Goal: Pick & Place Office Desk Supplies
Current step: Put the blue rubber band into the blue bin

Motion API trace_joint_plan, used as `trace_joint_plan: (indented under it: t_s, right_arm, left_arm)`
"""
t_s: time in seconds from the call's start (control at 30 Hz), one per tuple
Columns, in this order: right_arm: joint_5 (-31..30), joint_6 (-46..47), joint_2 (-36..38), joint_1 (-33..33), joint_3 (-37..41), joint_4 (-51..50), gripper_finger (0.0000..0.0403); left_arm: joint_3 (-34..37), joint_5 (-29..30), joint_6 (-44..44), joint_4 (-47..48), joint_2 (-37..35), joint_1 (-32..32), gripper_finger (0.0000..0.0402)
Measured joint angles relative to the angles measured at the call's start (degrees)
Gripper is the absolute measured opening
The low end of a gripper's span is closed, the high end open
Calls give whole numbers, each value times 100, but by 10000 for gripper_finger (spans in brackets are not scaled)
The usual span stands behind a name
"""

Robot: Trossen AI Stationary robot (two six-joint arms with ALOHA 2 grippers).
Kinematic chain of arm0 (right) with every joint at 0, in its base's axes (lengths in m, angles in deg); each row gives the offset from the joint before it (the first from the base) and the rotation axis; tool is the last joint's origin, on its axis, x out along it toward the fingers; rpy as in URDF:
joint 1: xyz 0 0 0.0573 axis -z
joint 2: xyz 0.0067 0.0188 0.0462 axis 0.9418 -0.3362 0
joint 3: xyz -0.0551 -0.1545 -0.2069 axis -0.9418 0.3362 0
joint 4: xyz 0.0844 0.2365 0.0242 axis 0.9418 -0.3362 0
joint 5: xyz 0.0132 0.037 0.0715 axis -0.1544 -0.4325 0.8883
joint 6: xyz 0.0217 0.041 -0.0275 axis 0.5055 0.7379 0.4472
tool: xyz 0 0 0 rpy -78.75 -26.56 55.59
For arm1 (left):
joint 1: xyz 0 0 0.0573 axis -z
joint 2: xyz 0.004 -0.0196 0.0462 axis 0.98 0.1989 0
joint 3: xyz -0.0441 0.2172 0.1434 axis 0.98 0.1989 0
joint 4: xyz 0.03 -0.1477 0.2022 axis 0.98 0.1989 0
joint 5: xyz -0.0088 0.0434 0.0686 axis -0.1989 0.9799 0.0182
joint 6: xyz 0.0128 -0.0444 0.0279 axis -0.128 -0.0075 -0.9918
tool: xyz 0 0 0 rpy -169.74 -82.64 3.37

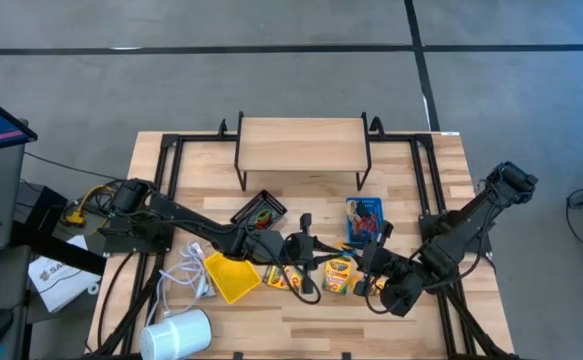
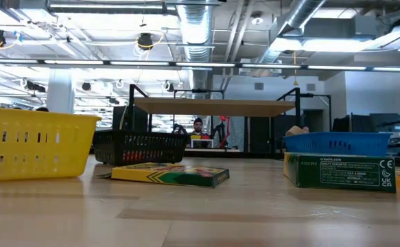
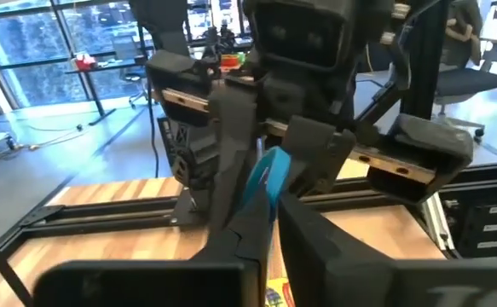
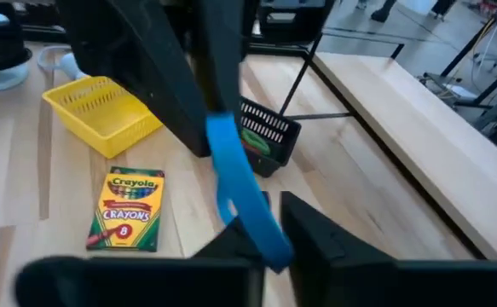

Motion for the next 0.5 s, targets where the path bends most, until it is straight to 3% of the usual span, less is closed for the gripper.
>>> trace_joint_plan:
  t_s: [0.13, 0.33, 0.4, 0.5]
  right_arm:
    - [9, 187, -2, 33, 0, -172, 4]
    - [58, 1370, -4, -14, 0, -1377, 1]
    - [111, 1995, -14, -15, 0, -2087, 1]
    - [202, 2957, -20, 173, 50, -3247, 1]
  left_arm:
    - [-2, 54, -526, 95, 0, 0, 61]
    - [-2, 859, -1373, 1290, -343, 2, 133]
    - [-9, 1219, -1104, 1826, -535, 2, 156]
    - [-7, 1326, 34, 2594, -818, 0, 180]
